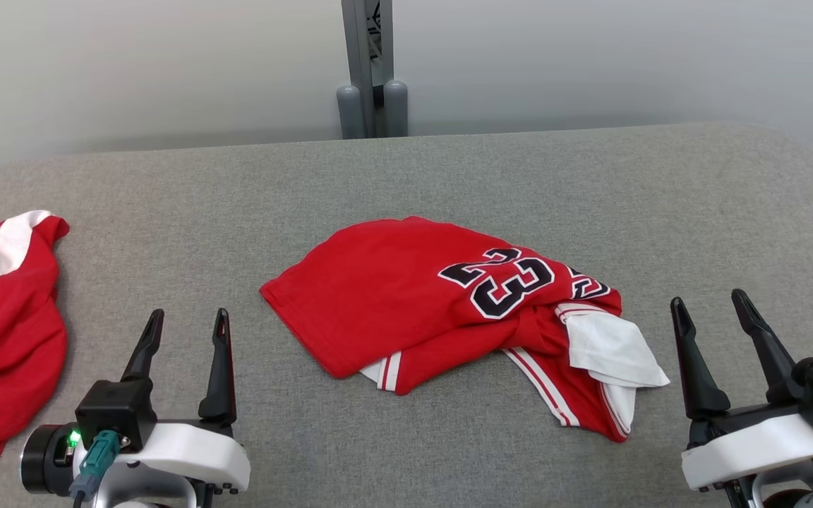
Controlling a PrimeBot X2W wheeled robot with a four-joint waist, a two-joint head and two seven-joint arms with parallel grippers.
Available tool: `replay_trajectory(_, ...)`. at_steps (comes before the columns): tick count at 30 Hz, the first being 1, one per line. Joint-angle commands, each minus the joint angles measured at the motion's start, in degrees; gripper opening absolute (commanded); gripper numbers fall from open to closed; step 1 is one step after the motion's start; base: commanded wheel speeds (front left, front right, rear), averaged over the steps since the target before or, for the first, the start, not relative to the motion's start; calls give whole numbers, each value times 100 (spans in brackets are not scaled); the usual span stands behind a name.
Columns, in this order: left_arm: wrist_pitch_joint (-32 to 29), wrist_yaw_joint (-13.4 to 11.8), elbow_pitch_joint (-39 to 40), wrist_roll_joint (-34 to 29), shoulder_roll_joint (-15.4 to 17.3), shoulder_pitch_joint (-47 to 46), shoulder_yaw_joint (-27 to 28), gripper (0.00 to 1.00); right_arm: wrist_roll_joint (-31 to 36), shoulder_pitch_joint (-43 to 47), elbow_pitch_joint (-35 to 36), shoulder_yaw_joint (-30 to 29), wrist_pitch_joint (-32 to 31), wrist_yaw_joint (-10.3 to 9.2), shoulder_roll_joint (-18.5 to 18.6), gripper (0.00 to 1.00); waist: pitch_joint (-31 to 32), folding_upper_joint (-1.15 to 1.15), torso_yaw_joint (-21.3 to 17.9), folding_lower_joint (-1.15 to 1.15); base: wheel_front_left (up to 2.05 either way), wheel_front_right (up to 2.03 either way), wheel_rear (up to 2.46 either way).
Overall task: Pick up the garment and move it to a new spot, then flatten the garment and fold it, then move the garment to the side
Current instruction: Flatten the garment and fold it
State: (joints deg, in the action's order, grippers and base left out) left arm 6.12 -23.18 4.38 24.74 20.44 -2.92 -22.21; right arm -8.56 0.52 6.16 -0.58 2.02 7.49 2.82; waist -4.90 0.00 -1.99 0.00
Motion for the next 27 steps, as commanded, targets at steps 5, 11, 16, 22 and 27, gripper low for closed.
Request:
replay_trajectory(5, -55, 155, -39, -25, 3, -327, -104, 100, -41, -75, -17, 28, -33, 1, 18, 100, -80, 0, 49, 0, 0, 0, 0)
replay_trajectory(11, -702, 729, -416, 108, -3, -735, -640, 100, 11, -228, -18, 153, -46, 1, 20, 100, -238, 0, -24, 0, 0, 0, 0)
replay_trajectory(16, -1279, 1208, -1043, 211, -71, -1081, -1089, 100, -52, -320, -48, 235, 20, 1, 21, 100, -476, 0, -157, 0, 0, 0, 0)
replay_trajectory(22, -1520, 1597, -1878, 188, -212, -1526, -1386, 100, -130, -421, -142, 282, 128, 1, 21, 100, -772, 0, -354, 0, 0, 0, 0)
replay_trajectory(27, -1464, 1689, -2488, 77, -222, -1872, -1436, 100, -176, -518, -229, 288, 213, 1, 21, 100, -952, 0, -510, 0, 0, 0, 0)
